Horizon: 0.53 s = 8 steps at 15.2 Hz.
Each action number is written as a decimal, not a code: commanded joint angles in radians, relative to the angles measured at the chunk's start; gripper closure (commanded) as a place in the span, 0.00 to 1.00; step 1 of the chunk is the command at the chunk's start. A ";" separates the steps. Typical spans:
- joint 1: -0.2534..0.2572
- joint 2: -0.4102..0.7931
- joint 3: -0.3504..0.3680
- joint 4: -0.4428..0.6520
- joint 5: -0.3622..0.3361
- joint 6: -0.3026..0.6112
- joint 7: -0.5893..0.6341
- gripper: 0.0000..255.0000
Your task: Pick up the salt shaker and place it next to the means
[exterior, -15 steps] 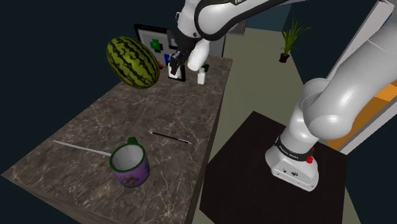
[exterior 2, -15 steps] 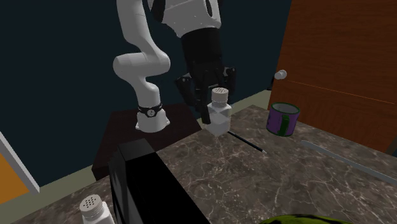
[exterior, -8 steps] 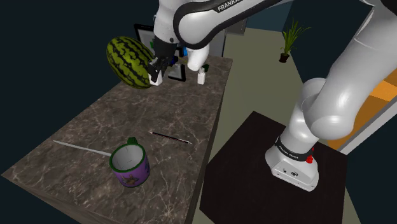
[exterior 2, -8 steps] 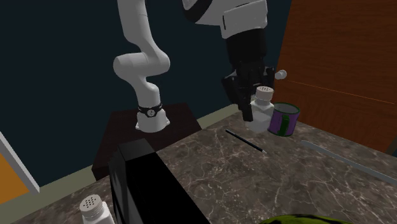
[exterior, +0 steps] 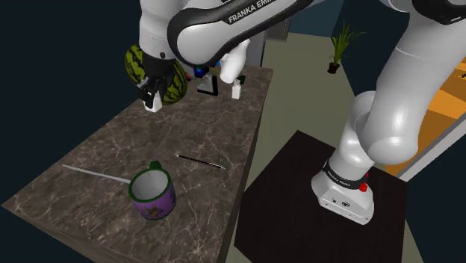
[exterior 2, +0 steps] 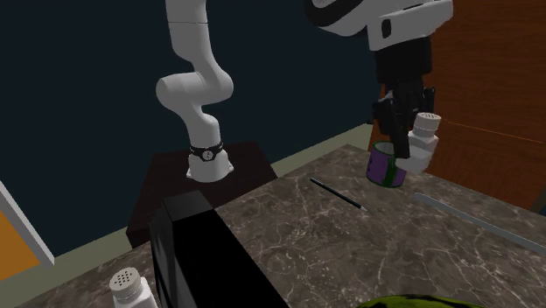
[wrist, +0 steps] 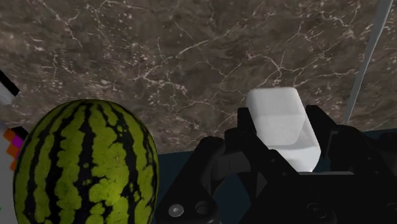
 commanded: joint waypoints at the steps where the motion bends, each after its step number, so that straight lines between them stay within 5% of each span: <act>1: 0.019 0.058 0.015 0.074 -0.027 -0.021 0.047 1.00; 5: 0.070 0.176 0.037 0.232 -0.082 -0.073 0.137 1.00; 8: 0.072 0.187 0.033 0.206 -0.090 -0.037 0.146 1.00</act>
